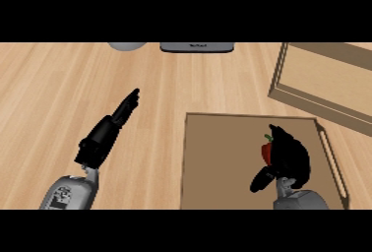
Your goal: Pick the bell pepper from the tray and place it in the cardboard box
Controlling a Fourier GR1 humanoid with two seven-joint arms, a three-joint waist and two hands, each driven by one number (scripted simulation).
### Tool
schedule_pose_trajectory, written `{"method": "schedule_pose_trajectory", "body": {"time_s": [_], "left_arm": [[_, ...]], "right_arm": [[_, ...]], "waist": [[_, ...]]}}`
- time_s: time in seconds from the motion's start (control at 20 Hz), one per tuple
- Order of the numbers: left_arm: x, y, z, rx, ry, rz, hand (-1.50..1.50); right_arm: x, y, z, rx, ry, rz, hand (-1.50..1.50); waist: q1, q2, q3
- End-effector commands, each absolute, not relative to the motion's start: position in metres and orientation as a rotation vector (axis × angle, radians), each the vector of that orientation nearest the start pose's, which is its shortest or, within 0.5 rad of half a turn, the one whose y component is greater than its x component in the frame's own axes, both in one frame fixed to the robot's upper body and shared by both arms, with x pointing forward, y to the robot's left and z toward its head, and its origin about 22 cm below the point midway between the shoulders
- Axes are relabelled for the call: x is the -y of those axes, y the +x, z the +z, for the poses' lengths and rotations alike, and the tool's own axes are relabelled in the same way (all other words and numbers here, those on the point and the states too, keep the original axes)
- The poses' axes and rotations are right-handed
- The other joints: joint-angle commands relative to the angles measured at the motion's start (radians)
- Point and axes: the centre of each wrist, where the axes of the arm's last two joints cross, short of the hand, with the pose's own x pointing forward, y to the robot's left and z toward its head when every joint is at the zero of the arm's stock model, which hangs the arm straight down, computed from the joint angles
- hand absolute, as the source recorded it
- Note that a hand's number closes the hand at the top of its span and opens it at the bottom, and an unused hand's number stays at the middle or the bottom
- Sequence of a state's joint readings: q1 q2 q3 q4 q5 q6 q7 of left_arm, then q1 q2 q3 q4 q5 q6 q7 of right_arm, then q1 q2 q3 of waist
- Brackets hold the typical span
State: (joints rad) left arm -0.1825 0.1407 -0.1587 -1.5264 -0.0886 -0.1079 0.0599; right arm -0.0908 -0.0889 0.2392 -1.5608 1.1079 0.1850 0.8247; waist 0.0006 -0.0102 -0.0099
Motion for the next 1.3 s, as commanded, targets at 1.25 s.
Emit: {"method": "schedule_pose_trajectory", "body": {"time_s": [1.25], "left_arm": [[-0.212, 0.28, 0.036, 1.582, -0.029, -0.435, 0.0]], "right_arm": [[0.287, 0.298, 0.094, 1.23, -1.277, 0.961, 1.5]], "waist": [[-0.013, 0.006, 0.009]]}}
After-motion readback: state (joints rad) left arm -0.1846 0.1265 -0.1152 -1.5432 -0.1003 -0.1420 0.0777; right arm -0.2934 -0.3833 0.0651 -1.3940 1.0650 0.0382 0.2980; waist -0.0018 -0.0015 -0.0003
